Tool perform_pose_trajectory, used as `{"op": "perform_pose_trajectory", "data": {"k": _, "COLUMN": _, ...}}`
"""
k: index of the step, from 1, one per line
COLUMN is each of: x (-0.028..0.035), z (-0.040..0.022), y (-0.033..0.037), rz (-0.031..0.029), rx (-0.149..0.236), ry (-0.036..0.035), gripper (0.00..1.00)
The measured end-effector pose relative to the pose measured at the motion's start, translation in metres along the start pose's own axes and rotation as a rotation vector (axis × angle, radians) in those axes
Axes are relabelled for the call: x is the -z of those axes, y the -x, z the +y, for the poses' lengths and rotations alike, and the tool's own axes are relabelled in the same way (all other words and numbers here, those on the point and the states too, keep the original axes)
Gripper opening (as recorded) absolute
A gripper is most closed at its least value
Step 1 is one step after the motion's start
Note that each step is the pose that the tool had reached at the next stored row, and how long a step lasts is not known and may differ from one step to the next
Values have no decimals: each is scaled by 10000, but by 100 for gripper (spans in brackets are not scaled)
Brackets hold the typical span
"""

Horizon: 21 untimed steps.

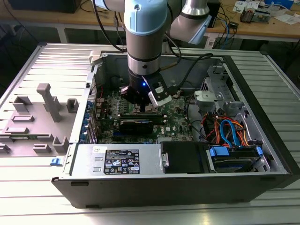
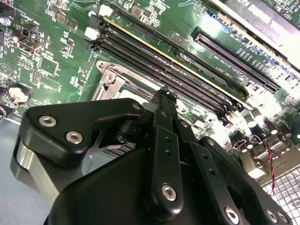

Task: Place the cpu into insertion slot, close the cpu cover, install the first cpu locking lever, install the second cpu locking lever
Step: 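Install the second cpu locking lever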

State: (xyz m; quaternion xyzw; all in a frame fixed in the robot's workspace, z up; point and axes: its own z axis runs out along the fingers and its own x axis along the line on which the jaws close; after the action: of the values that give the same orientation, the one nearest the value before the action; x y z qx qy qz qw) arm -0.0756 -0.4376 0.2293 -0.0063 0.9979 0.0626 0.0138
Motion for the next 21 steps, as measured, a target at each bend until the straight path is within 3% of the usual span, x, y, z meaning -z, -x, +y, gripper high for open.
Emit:
{"op": "perform_pose_trajectory", "data": {"k": 4, "x": 0, "z": 0, "y": -1, "rz": 0, "rx": -2, "ry": 3, "gripper": 11}}
{"op": "perform_pose_trajectory", "data": {"k": 7, "x": 2, "z": -12, "y": -1, "rz": -3, "rx": -7, "ry": 203, "gripper": 11}}
{"op": "perform_pose_trajectory", "data": {"k": 11, "x": 7, "z": -58, "y": -1, "rz": -4, "rx": -16, "ry": 549, "gripper": 11}}
{"op": "perform_pose_trajectory", "data": {"k": 16, "x": 14, "z": -129, "y": -4, "rz": -4, "rx": -18, "ry": 584, "gripper": 11}}
{"op": "perform_pose_trajectory", "data": {"k": 19, "x": 4, "z": -132, "y": -81, "rz": -5, "rx": -19, "ry": 603, "gripper": 11}}
{"op": "perform_pose_trajectory", "data": {"k": 21, "x": -13, "z": -134, "y": -89, "rz": -3, "rx": -18, "ry": 602, "gripper": 11}}
